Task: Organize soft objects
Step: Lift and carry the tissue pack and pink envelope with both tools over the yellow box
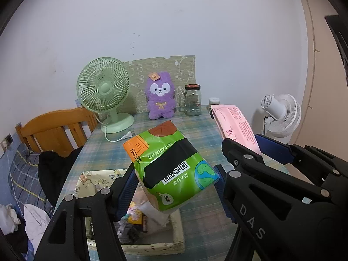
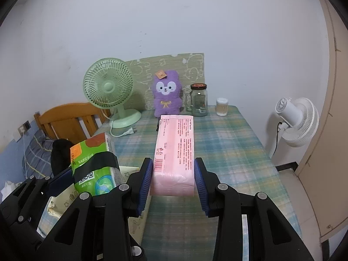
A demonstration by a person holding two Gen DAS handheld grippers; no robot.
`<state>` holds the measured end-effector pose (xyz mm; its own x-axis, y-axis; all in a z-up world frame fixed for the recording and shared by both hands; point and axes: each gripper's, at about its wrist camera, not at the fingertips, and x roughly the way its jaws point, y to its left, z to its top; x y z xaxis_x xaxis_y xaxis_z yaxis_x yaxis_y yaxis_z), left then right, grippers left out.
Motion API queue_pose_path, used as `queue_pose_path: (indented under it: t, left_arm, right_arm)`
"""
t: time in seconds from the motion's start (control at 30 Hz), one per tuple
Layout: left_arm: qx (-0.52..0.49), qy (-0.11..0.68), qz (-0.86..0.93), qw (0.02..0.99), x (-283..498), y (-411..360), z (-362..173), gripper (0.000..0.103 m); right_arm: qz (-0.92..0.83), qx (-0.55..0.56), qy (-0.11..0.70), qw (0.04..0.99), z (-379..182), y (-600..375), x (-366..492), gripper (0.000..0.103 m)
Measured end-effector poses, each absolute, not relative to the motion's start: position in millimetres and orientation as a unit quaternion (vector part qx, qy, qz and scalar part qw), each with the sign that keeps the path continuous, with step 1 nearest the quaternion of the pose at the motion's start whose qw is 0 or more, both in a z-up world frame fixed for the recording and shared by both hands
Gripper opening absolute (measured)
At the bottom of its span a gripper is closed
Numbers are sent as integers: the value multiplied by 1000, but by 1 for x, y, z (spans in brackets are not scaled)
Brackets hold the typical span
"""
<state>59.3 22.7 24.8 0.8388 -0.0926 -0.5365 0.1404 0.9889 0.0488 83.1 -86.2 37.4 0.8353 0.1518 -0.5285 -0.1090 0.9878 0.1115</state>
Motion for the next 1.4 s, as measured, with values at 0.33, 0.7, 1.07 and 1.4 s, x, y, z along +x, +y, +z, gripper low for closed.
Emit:
queue_pose_path:
  t: [0.33, 0.7, 1.07, 1.4]
  left_arm:
    - [35, 286, -55, 956, 61, 47, 16, 70]
    - [27, 300, -42, 952, 73, 71, -2, 70]
    - [12, 339, -12, 941, 92, 102, -28, 72]
    - [0, 353, -15, 936, 91, 115, -40, 85]
  right_arm:
    - [78, 26, 292, 953, 29, -58, 91, 42]
    - [75, 1, 309, 948, 14, -32, 100, 42]
    - [106, -13, 337, 935, -8, -4, 113, 42]
    - [130, -20, 350, 928, -18, 10, 116, 42]
